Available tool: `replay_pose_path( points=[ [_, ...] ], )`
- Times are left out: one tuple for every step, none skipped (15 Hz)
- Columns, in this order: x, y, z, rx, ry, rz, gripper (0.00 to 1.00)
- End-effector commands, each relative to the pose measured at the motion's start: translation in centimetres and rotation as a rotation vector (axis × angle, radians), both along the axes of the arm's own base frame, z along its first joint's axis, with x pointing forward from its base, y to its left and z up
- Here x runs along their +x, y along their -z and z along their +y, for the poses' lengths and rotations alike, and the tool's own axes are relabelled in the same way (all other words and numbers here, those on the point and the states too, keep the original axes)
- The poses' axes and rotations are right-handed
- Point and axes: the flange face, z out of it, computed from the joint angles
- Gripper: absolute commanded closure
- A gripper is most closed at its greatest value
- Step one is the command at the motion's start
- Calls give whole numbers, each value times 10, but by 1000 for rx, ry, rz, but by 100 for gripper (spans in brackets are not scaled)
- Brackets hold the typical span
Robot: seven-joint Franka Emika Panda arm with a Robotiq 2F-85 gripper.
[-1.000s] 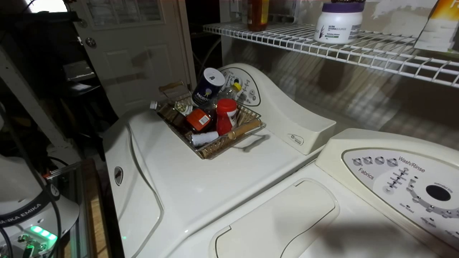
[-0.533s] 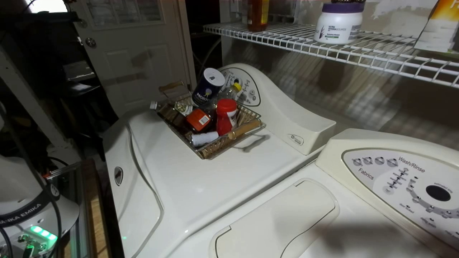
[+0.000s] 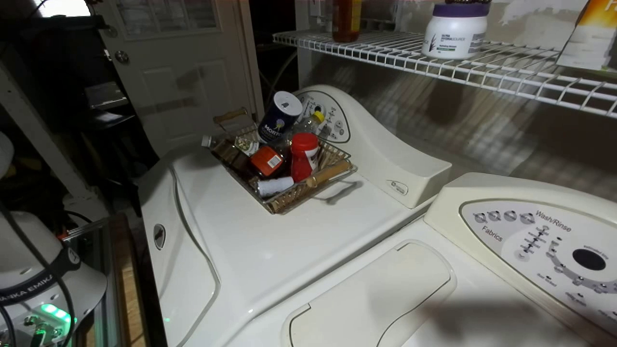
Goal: Put the vinegar bottle on the bottom shelf.
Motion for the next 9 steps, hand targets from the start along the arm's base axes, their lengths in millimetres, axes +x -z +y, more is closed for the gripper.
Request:
replay_pose_path(
  points=[
    [-32,-1,-9,-36,-101,-36,0],
    [-39,0,-10,-54,-129,-44,0],
    [-49,1,-12,-97,-165,-53,0],
    [-57,1,-12,-136,-186,-67,0],
    [-66,1,-12,-189,-207,-81,0],
    [-73,1,-12,-238,-220,-106,0],
    [-81,1,-11,-297,-219,-131,0],
    [-88,0,-9,-348,-228,-158,0],
    [-96,-1,-5,-394,-244,-188,0]
  ],
)
